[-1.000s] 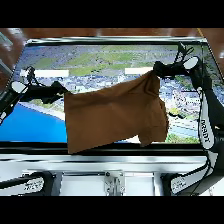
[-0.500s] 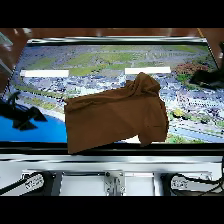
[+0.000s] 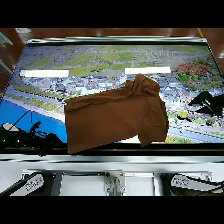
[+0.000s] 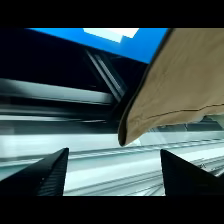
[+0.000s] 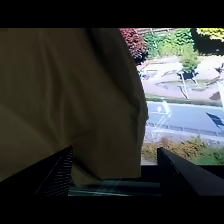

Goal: Fold the shirts.

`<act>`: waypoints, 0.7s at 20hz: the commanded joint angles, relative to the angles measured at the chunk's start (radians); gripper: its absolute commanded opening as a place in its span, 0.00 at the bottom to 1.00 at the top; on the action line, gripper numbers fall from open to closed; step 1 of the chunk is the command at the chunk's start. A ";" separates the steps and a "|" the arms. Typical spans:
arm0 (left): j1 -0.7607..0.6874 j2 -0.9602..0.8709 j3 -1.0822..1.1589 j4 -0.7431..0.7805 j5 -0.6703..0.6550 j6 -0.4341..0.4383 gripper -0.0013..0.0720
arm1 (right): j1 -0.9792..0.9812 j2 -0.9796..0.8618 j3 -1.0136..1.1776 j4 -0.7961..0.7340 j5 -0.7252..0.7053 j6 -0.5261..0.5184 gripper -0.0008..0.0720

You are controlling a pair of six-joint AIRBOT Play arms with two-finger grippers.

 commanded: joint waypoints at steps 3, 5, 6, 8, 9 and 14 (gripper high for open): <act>-0.089 -0.035 -0.050 -0.110 0.106 0.014 0.93 | -0.005 0.000 -0.076 0.006 -0.033 -0.009 0.89; -0.150 -0.059 -0.050 -0.111 0.138 0.002 0.93 | -0.005 0.000 -0.080 0.005 -0.037 -0.013 0.89; -0.171 -0.072 -0.050 -0.116 0.150 -0.005 0.93 | -0.005 0.000 -0.080 0.003 -0.037 -0.015 0.89; -0.209 -0.094 -0.050 -0.129 0.182 -0.016 0.93 | -0.005 0.000 -0.080 0.002 -0.038 -0.016 0.89; -0.226 -0.100 -0.050 -0.155 0.199 -0.015 0.92 | -0.005 0.000 -0.080 0.002 -0.037 -0.016 0.89; -0.298 -0.105 -0.049 -0.297 0.314 -0.015 0.33 | 0.018 -0.027 -0.171 -0.037 -0.048 -0.004 0.89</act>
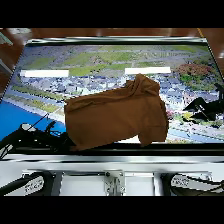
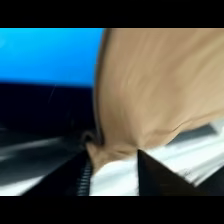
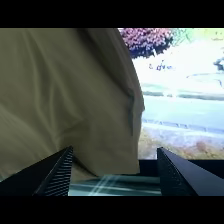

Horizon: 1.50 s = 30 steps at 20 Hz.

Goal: Fold the shirts.

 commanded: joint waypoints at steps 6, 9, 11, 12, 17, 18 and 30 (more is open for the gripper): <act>-0.054 0.045 0.031 -0.100 0.069 0.024 0.06 | 0.138 -0.124 -0.182 -0.027 -0.119 -0.017 0.89; -0.053 0.096 0.073 -0.089 0.068 0.023 0.06 | 0.203 -0.185 -0.182 -0.010 -0.200 -0.015 0.89; -0.053 0.117 0.104 -0.089 0.068 0.023 0.06 | 0.226 -0.217 -0.182 -0.006 -0.229 0.010 0.88; -0.053 0.121 0.123 -0.089 0.068 0.023 0.06 | 0.232 -0.230 -0.182 -0.004 -0.229 0.013 0.84; -0.052 0.128 0.278 -0.060 0.063 0.021 0.06 | 0.232 -0.180 -0.150 0.001 -0.188 -0.072 0.11; -0.052 0.141 0.348 0.000 0.053 -0.005 0.06 | 0.232 -0.134 -0.121 0.003 -0.172 -0.115 0.11; -0.052 0.493 1.538 0.304 0.093 -0.026 0.06 | 0.230 0.833 0.431 0.119 -0.739 -0.226 0.12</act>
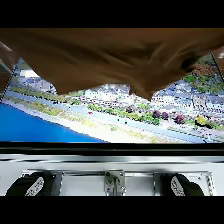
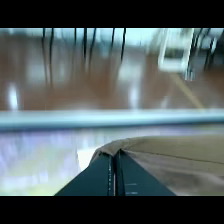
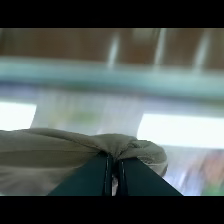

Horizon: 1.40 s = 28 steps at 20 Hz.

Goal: Fold the shirts.

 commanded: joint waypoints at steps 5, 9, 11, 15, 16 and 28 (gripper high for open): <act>0.000 0.206 0.186 0.132 -0.177 -0.020 0.06 | 0.001 0.374 0.053 -0.180 -0.049 0.100 0.12; 0.000 0.211 0.175 0.301 -0.330 -0.110 0.06 | 0.001 0.375 0.053 -0.311 0.031 0.177 0.12; 0.000 0.203 0.130 0.309 -0.331 -0.107 0.06 | 0.001 0.325 0.053 -0.309 0.144 0.180 0.12; 0.000 0.159 -0.098 0.311 -0.332 -0.105 0.06 | 0.001 0.099 0.036 -0.276 0.572 0.188 0.12; 0.000 0.135 -0.174 0.315 -0.331 -0.102 0.06 | 0.001 0.027 0.005 -0.273 0.637 0.211 0.12; 0.001 -0.662 -0.328 0.286 -0.036 -0.109 0.06 | 0.338 -0.750 -0.235 -0.253 -0.390 0.248 0.12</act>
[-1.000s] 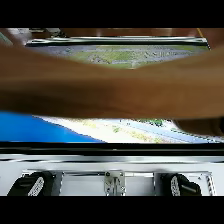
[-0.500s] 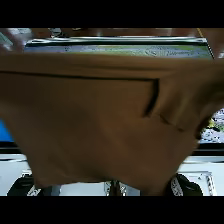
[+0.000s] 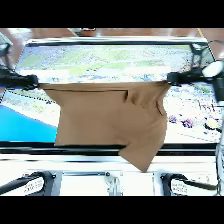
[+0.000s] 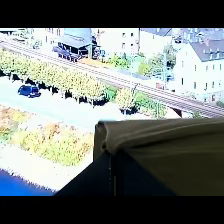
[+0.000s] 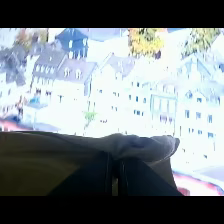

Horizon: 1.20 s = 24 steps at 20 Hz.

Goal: Fold the shirts.

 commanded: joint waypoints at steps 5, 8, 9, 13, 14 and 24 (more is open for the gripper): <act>0.000 -0.402 0.139 -0.211 0.342 -0.007 0.06 | 0.114 -0.235 -0.010 0.040 -0.671 0.011 0.12; 0.000 -0.470 0.139 -0.246 0.411 -0.007 0.06 | 0.111 -0.285 -0.010 0.039 -0.660 0.013 0.12; 0.000 -0.488 0.139 -0.246 0.403 -0.006 0.06 | 0.110 -0.297 -0.010 0.039 -0.643 0.013 0.12; 0.001 -0.505 0.139 -0.245 0.270 0.006 0.06 | 0.104 -0.291 -0.010 0.035 -0.467 0.013 0.12; 0.004 -0.497 0.139 -0.245 0.202 0.050 0.06 | 0.093 -0.270 -0.010 0.013 -0.377 0.013 0.12; 0.043 -0.489 0.141 -0.208 -0.241 0.023 0.06 | 0.040 -0.259 -0.011 -0.102 0.266 0.172 0.12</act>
